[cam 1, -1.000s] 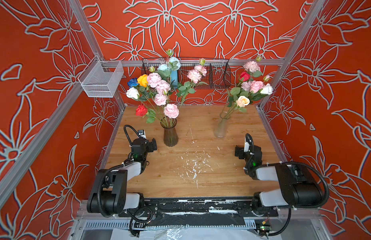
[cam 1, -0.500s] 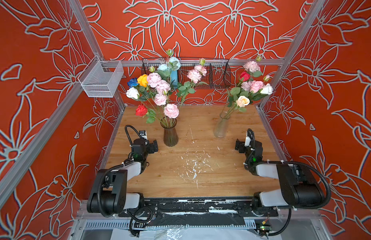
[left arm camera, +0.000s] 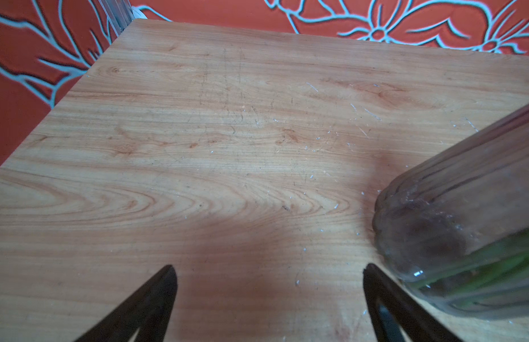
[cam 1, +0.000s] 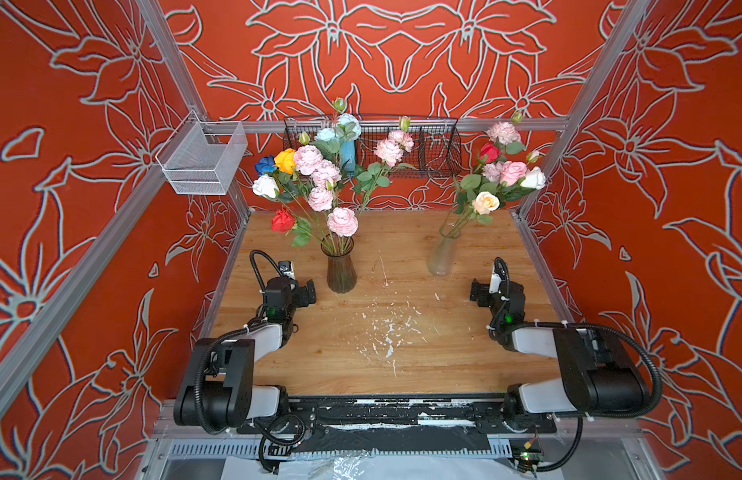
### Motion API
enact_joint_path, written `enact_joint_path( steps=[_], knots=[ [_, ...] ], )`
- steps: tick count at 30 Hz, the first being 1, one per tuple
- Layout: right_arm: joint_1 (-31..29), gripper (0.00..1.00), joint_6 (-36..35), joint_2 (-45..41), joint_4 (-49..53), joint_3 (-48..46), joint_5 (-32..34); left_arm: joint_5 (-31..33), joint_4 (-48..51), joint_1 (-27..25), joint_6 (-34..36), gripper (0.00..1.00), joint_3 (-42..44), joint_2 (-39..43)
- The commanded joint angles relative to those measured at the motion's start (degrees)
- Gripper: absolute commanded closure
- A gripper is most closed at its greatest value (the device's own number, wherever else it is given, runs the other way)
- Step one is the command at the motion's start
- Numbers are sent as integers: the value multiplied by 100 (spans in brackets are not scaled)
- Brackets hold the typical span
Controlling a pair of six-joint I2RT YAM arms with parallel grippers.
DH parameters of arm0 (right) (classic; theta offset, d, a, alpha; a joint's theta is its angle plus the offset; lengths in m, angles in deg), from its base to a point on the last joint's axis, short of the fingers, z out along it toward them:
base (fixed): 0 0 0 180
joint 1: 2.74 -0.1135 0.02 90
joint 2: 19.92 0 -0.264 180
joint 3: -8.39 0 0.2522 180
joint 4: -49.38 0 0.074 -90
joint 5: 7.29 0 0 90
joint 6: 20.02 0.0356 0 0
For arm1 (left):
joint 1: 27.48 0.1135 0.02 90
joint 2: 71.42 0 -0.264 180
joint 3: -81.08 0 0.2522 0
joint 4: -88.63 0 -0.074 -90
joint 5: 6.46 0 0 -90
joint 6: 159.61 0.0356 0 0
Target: Arrange the flowers into the vase
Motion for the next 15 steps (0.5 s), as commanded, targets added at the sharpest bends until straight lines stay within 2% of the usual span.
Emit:
enact_joint_path(
  steps=[1, 15],
  knots=[
    [-29, 3, 97, -60, -15, 38, 61, -55, -6, 9, -24, 3, 7, 28],
    [-29, 3, 97, -59, -15, 41, 67, 15, -3, -21, -15, 3, -4, 26]
  ],
)
